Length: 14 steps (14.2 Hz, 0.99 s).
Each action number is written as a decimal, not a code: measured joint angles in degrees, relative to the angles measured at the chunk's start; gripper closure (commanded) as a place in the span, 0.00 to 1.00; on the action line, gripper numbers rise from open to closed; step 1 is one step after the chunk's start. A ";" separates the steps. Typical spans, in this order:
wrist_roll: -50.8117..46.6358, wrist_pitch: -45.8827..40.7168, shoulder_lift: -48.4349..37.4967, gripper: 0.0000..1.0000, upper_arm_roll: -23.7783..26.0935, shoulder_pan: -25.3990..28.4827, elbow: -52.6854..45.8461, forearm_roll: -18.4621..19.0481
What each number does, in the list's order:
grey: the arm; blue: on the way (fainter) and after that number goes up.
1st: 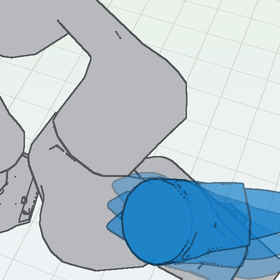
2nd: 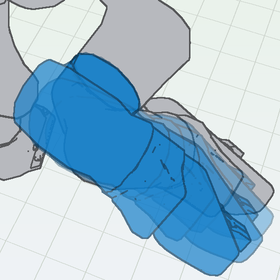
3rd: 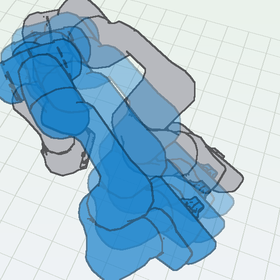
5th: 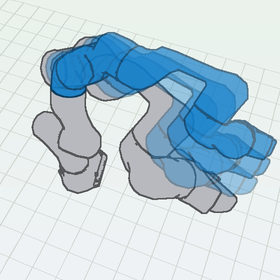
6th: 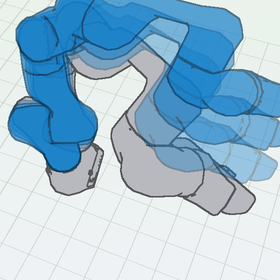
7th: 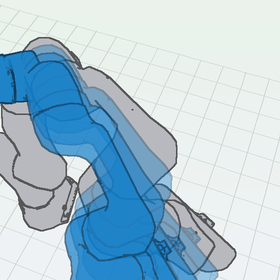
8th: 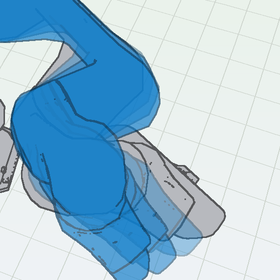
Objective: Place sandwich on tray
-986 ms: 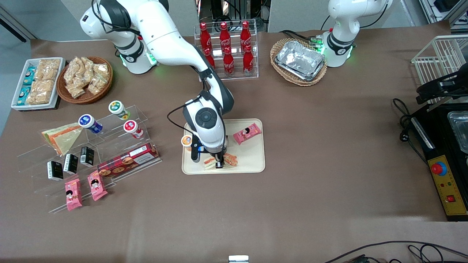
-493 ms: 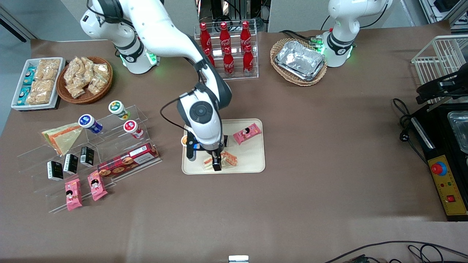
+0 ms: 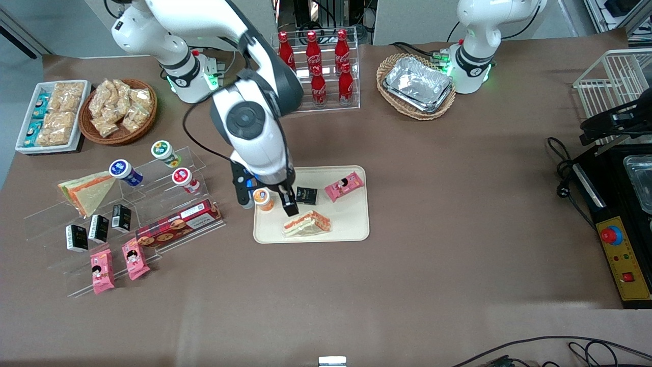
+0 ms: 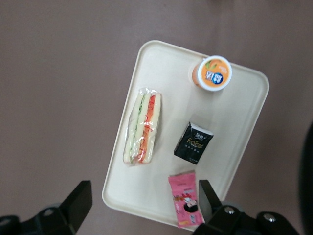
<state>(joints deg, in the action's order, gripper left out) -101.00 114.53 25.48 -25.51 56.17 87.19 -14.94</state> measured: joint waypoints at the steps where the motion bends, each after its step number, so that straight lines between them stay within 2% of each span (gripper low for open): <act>1: 4.19 -1.93 -1.30 0.02 -0.04 -0.60 0.04 0.03; 6: 35.39 -12.77 -5.92 0.01 -1.75 -6.28 0.09 1.31; 11: 66.46 -20.70 -11.68 0.01 -2.29 -17.82 0.14 4.68; 14: 79.53 -21.53 -16.48 0.01 -2.24 -23.38 1.69 10.13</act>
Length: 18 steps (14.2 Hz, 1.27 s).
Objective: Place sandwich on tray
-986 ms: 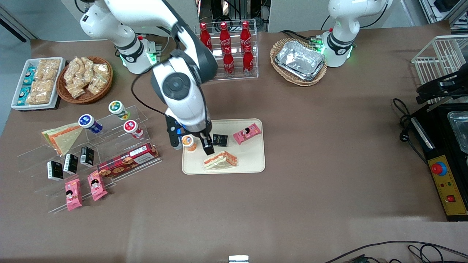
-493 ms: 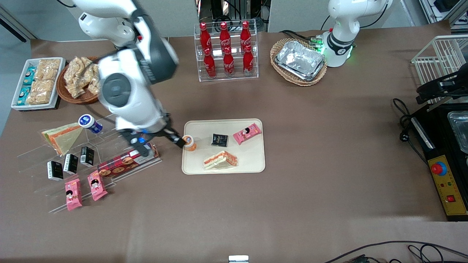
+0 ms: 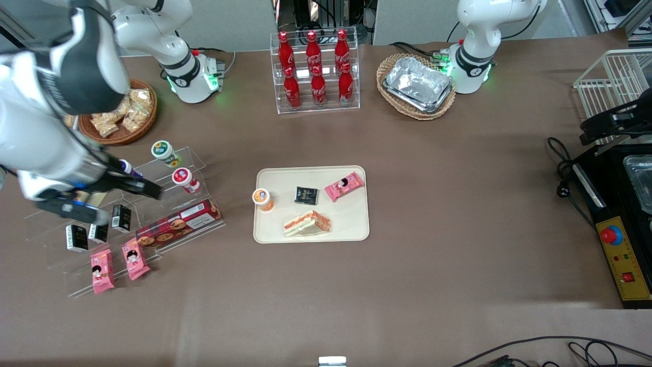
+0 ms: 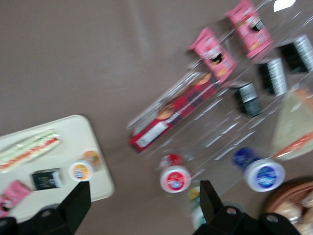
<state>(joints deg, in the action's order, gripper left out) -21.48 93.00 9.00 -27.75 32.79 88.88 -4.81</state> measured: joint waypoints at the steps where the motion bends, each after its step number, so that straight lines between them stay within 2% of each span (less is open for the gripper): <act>1: 3.96 0.05 -2.01 0.01 0.25 -1.63 1.34 2.00; 5: 16.43 0.06 -10.22 0.01 2.74 -10.07 7.84 4.87; 8: 17.43 -0.35 -16.46 0.01 3.53 -11.00 13.42 8.58; 10: 17.27 -1.14 -19.50 0.01 5.88 -12.40 16.12 10.91; 13: 17.27 -2.80 -21.34 0.01 14.40 -21.63 16.53 11.27; 18: 17.23 -2.50 -20.16 0.01 18.36 -25.27 16.22 11.27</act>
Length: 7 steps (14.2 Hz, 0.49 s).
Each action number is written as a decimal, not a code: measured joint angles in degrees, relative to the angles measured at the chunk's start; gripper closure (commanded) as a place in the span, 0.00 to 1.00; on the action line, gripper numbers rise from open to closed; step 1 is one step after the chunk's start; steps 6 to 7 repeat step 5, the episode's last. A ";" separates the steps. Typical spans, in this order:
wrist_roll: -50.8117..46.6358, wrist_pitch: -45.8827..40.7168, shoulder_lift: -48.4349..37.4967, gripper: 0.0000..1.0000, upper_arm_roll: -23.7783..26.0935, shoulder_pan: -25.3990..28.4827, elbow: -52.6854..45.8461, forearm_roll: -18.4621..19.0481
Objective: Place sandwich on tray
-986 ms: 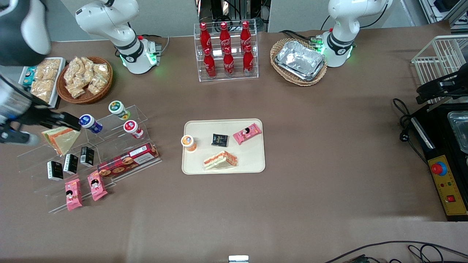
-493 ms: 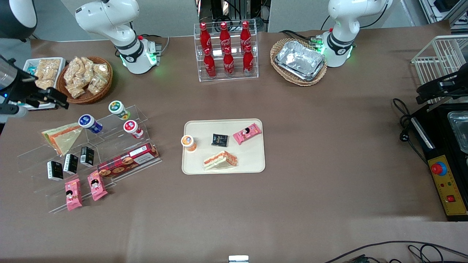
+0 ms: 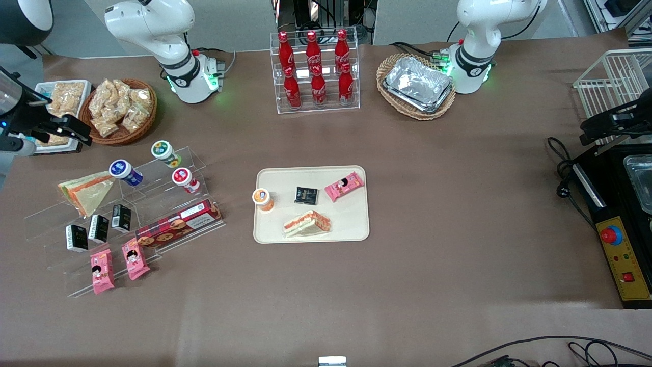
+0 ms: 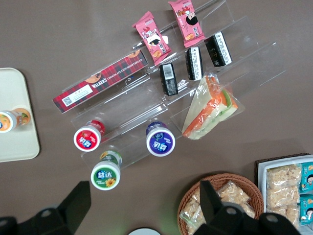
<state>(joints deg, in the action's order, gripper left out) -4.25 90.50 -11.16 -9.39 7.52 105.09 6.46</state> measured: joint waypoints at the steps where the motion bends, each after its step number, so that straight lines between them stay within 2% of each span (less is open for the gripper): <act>1: 0.00 0.54 0.62 0.01 0.97 -0.88 -0.03 0.00; 7: 0.00 1.88 2.36 0.01 2.09 -1.54 -0.30 0.00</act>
